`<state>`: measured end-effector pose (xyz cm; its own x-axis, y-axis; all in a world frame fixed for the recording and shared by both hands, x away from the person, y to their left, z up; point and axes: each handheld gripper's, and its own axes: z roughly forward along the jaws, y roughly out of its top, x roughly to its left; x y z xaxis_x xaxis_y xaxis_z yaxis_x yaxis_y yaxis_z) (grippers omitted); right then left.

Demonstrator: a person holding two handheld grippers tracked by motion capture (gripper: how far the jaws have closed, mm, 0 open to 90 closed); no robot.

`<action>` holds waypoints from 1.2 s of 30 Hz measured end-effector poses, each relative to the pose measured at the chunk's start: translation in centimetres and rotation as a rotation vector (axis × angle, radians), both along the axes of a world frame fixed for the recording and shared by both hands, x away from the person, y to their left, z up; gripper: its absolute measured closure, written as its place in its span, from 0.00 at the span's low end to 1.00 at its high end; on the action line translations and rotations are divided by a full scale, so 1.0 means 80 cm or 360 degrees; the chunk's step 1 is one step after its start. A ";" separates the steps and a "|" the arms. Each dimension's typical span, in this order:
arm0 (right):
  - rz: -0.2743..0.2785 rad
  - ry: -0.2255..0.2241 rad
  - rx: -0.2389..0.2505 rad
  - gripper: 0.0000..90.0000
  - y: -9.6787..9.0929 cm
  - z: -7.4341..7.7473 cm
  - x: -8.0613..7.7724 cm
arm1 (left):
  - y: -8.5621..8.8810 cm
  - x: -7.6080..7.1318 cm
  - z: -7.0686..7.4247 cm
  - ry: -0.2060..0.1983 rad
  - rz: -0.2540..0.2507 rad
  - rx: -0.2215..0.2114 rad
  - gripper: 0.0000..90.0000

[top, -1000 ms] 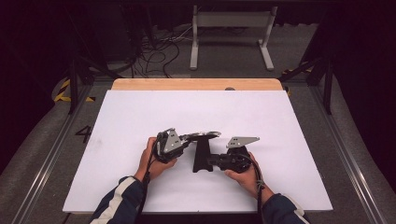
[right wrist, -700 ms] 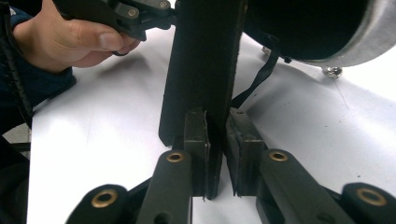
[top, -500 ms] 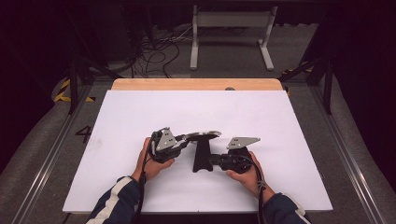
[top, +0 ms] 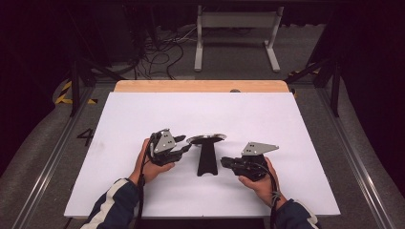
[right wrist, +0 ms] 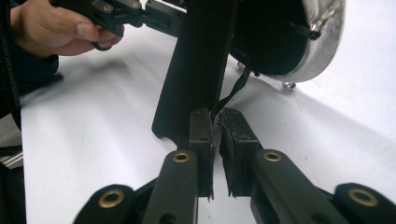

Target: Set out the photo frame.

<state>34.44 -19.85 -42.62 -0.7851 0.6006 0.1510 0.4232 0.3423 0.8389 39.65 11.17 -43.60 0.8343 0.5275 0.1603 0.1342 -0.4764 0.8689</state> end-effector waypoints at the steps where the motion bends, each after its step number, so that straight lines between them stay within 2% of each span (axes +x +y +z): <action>1: -0.0006 -0.0016 -0.0009 0.96 0.001 0.001 -0.001 | 0.000 0.000 0.001 0.0003 -0.0012 -0.0004 0.65; 4: -0.0020 -0.0077 -0.0038 0.98 0.008 0.004 -0.008 | -0.002 0.001 0.005 0.0013 -0.0014 0.0002 0.62; 10: -0.0058 -0.0209 -0.0044 1.00 0.024 0.013 -0.023 | -0.011 0.003 0.009 0.0002 -0.0037 0.0004 0.61; 13: -0.0077 -0.0238 -0.0049 1.00 0.038 0.014 -0.026 | -0.019 0.011 0.000 0.0044 -0.0059 0.0041 0.62; 16: -0.0072 -0.0252 -0.0068 1.00 0.053 0.009 -0.028 | -0.021 0.017 -0.005 0.0085 -0.0069 0.0018 0.63; 19: -0.0046 -0.0258 -0.0106 1.00 0.074 0.002 -0.030 | -0.021 0.020 -0.009 0.0104 -0.0059 0.0021 0.71; 20: -0.0046 -0.0258 -0.0106 1.00 0.074 0.002 -0.030 | -0.021 0.020 -0.009 0.0104 -0.0059 0.0021 0.72; 21: -0.0039 -0.0274 -0.0131 1.00 0.089 -0.003 -0.030 | -0.019 0.022 -0.010 0.0121 -0.0072 0.0004 0.74; 26: -0.0047 -0.0328 -0.0201 1.00 0.118 -0.012 -0.031 | -0.020 0.021 -0.011 0.0103 -0.0088 0.0014 0.76; 27: -0.0073 -0.0364 -0.0215 1.00 0.122 -0.012 -0.031 | -0.021 0.022 -0.011 0.0102 -0.0082 0.0006 0.74; 29: -0.0131 -0.0492 -0.0279 1.00 0.131 -0.011 -0.033 | -0.021 0.024 -0.013 0.0113 -0.0064 -0.0002 0.67; 30: -0.0143 -0.0515 -0.0287 1.00 0.134 -0.011 -0.034 | -0.021 0.024 -0.013 0.0126 -0.0070 -0.0021 0.68; 31: -0.0147 -0.0513 -0.0290 1.00 0.138 -0.012 -0.034 | -0.022 0.023 -0.013 0.0129 -0.0069 -0.0028 0.69; 36: -0.0143 -0.0499 -0.0408 1.00 0.154 -0.025 -0.034 | -0.027 0.015 -0.010 0.0067 -0.0035 0.0040 0.77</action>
<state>31.74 -7.53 -44.64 -0.7120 0.6560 -0.2503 0.1986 0.5301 0.8244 40.85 9.00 -44.37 0.8519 0.5053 0.1375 0.1599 -0.5011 0.8505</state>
